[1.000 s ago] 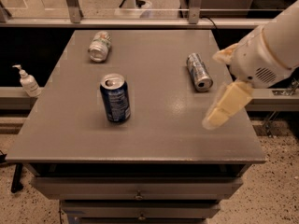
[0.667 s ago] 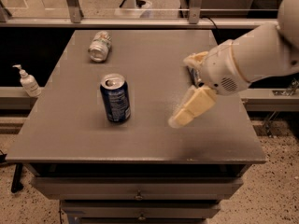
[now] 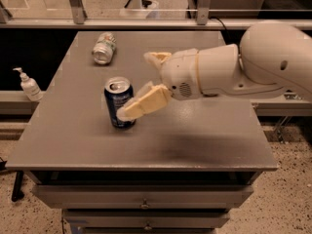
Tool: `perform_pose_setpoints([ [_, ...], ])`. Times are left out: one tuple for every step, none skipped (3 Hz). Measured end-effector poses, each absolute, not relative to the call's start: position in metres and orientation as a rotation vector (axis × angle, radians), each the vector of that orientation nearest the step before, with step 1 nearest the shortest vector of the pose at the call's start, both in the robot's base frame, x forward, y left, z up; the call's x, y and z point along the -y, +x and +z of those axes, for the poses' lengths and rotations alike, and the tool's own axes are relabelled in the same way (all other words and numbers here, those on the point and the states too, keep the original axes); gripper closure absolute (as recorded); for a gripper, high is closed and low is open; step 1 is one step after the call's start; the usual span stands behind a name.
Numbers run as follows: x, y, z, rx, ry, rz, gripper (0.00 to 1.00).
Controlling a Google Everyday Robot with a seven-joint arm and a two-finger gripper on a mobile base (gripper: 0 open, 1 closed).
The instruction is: Knock pepsi can over
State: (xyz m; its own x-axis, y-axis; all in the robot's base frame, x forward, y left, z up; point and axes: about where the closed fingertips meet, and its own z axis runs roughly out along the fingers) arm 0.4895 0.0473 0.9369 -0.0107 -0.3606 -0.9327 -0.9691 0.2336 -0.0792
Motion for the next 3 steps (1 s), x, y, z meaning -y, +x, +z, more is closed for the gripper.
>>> perform_pose_setpoints([
  [-0.083, 0.483, 0.935, -1.475, -1.209, 0.927, 0.00],
  [-0.107, 0.477, 0.926, -1.431, -1.153, 1.004, 0.00],
  [-0.116, 0.476, 0.912, -1.418, -1.124, 1.034, 0.00],
])
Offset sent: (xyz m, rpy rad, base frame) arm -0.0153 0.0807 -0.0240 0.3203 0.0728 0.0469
